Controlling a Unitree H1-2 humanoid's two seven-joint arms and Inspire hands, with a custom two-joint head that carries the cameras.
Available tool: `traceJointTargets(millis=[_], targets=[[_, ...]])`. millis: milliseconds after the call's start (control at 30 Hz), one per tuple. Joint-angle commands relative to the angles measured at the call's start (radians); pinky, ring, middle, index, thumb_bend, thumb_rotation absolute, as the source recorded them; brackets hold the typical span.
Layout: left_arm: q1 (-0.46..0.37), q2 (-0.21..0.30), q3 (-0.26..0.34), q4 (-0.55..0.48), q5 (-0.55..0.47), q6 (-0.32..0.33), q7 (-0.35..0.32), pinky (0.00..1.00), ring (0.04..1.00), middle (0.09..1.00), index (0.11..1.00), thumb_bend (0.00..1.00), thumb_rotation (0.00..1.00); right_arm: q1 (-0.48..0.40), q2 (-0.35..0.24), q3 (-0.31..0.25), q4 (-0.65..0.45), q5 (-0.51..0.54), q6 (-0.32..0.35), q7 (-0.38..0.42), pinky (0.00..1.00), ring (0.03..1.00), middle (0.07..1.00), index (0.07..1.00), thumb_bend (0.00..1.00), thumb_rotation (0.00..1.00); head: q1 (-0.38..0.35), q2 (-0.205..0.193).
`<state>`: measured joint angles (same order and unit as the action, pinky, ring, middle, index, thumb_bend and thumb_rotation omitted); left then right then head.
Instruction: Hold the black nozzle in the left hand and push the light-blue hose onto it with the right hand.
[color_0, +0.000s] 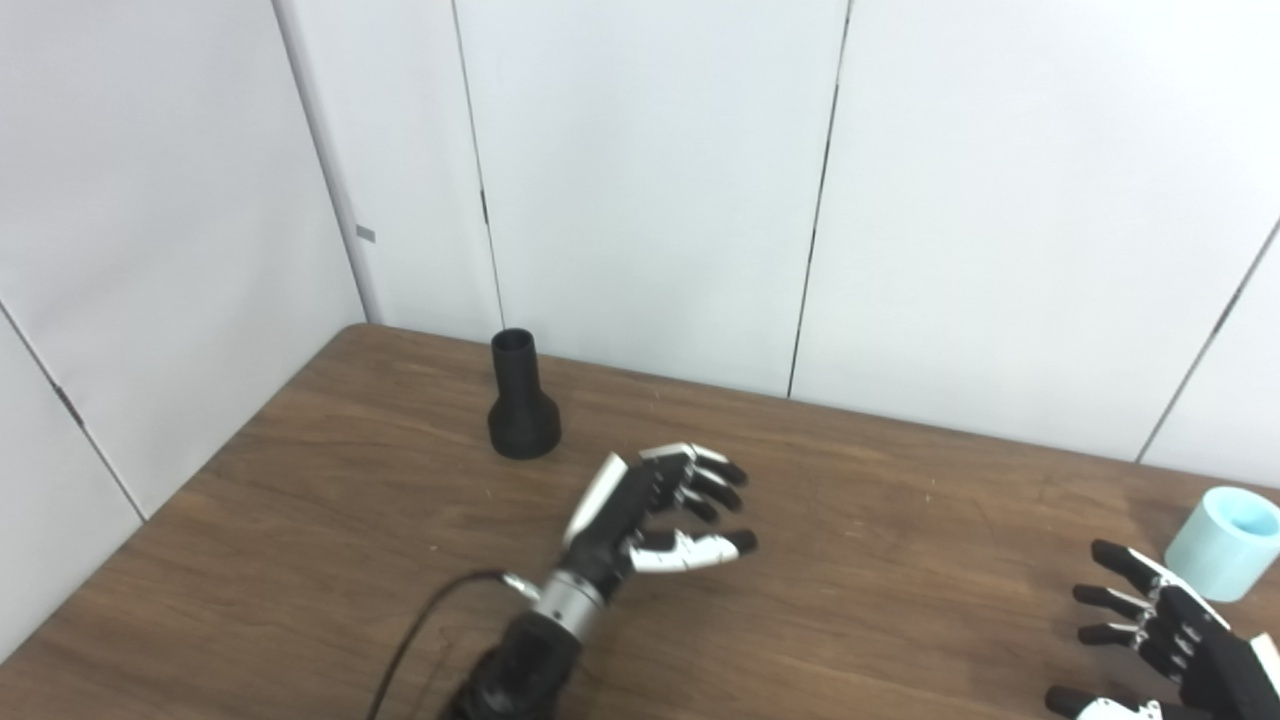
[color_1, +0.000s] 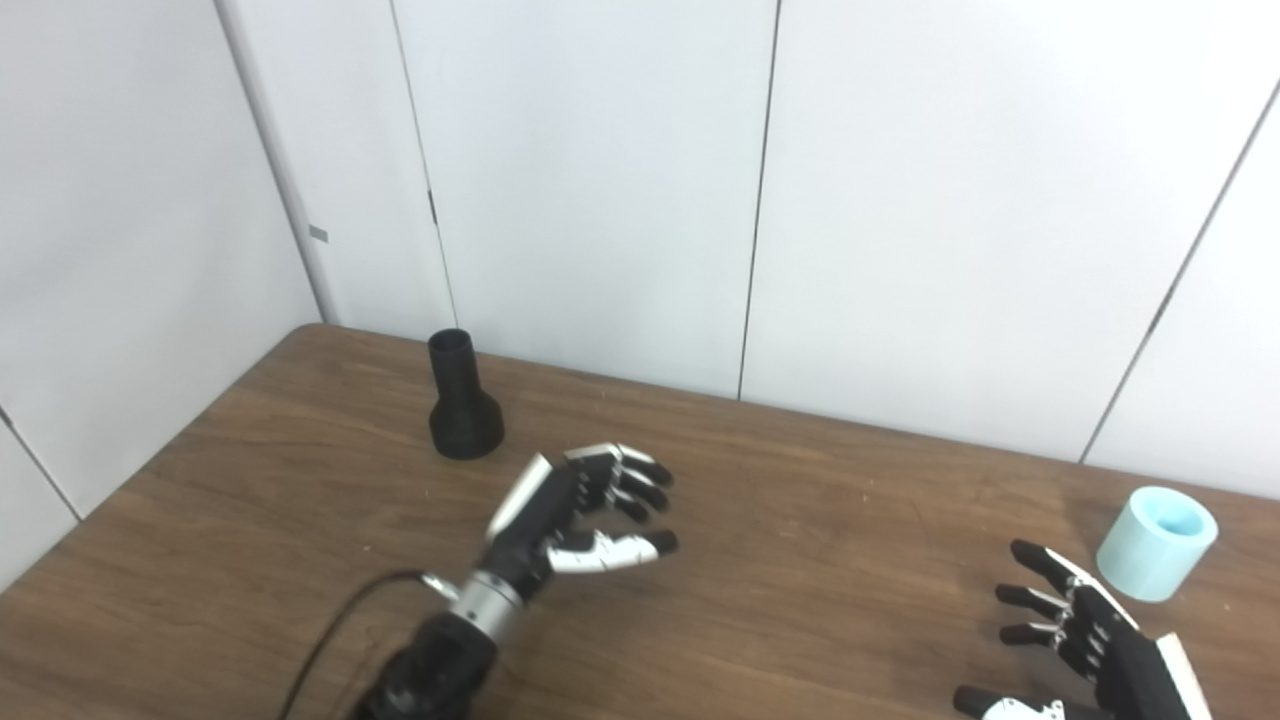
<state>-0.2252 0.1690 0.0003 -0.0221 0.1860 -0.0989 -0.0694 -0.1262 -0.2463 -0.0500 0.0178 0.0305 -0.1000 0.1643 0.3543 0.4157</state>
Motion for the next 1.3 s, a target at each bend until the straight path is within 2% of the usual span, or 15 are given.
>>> traceJointTargets(millis=[0,100,267,333,367,400,433,500,600,733,900,967,1100,1133,1267], targets=[[-0.067,0.048,0.009,-0.061,0.062,0.004,0.017,0.49,0.61,0.511,0.486,0.52,0.0,-0.036,-0.016,-0.012,-0.006,0.017,-0.057,0.004,0.6,0.755,0.872,0.82,0.78,0.04,0.002,0.0],[-0.097,0.112,0.007,-0.084,0.148,0.023,0.013,0.49,0.617,0.508,0.49,0.52,0.0,-0.035,-0.019,-0.012,-0.005,0.017,-0.061,0.006,0.6,0.754,0.872,0.819,0.79,0.05,0.002,0.0],[-0.131,0.185,0.022,-0.129,0.206,0.064,0.005,0.5,0.633,0.509,0.489,0.52,0.0,-0.03,-0.024,-0.016,-0.005,0.019,-0.064,0.01,0.6,0.748,0.871,0.819,0.79,0.05,0.008,-0.001],[-0.139,0.199,0.029,-0.145,0.221,0.081,0.005,0.54,0.66,0.659,0.497,0.51,0.04,-0.029,-0.024,-0.018,-0.006,0.019,-0.065,0.011,0.6,0.745,0.871,0.819,0.79,0.05,0.008,-0.001],[-0.151,0.211,0.04,-0.149,0.236,0.093,0.012,0.54,0.663,0.679,0.498,0.51,0.05,-0.03,-0.025,-0.019,-0.003,0.019,-0.065,0.013,0.6,0.744,0.87,0.819,0.79,0.06,0.011,0.001],[-0.163,0.222,0.051,-0.151,0.244,0.103,0.016,0.56,0.681,0.707,0.617,0.61,0.03,-0.032,-0.026,-0.019,0.001,0.019,-0.066,0.014,0.6,0.742,0.87,0.819,0.79,0.06,0.013,0.0],[-0.176,0.233,0.065,-0.152,0.249,0.112,0.021,0.58,0.692,0.728,0.693,0.67,0.01,-0.034,-0.026,-0.019,0.006,0.019,-0.069,0.016,0.6,0.74,0.87,0.819,0.79,0.06,0.015,0.0],[-0.195,0.246,0.087,-0.148,0.256,0.119,0.03,0.58,0.699,0.74,0.731,0.71,0.01,-0.037,-0.026,-0.018,0.015,0.019,-0.073,0.018,0.6,0.74,0.87,0.82,0.79,0.06,0.016,-0.001],[-0.219,0.269,0.122,-0.105,0.275,0.094,0.077,0.6,0.709,0.741,0.739,0.71,0.05,-0.037,-0.029,-0.02,0.018,0.021,-0.076,0.022,0.6,0.74,0.87,0.82,0.79,0.06,0.016,-0.001],[-0.244,0.282,0.156,-0.014,0.306,0.049,0.181,0.69,0.762,0.755,0.753,0.72,0.11,-0.04,-0.031,-0.021,0.024,0.018,-0.08,0.024,0.59,0.734,0.864,0.82,0.79,0.06,0.017,-0.003],[-0.259,0.291,0.166,0.065,0.343,0.028,0.276,0.76,0.784,0.77,0.744,0.73,0.14,-0.04,-0.032,-0.021,0.025,0.022,-0.083,0.028,0.59,0.732,0.863,0.819,0.79,0.06,0.017,-0.005],[-0.261,0.29,0.16,0.066,0.379,0.058,0.3,0.8,0.809,0.809,0.764,0.75,0.14,-0.04,-0.033,-0.022,0.025,0.024,-0.083,0.03,0.59,0.732,0.862,0.819,0.79,0.06,0.016,-0.002],[-0.262,0.284,0.152,0.044,0.402,0.139,0.284,0.86,0.908,0.905,0.851,0.83,0.18,-0.038,-0.036,-0.023,0.02,0.028,-0.08,0.033,0.58,0.731,0.861,0.818,0.79,0.06,0.017,-0.003],[-0.263,0.284,0.148,0.032,0.402,0.172,0.263,0.86,0.916,0.911,0.858,0.84,0.19,-0.038,-0.037,-0.023,0.022,0.029,-0.082,0.033,0.58,0.731,0.861,0.818,0.79,0.06,0.017,-0.003],[-0.267,0.285,0.139,0.009,0.394,0.332,0.171,0.99,0.995,0.962,0.946,0.94,0.28,-0.037,-0.039,-0.024,0.025,0.035,-0.083,0.037,0.57,0.721,0.86,0.818,0.79,0.06,0.018,0.003]])
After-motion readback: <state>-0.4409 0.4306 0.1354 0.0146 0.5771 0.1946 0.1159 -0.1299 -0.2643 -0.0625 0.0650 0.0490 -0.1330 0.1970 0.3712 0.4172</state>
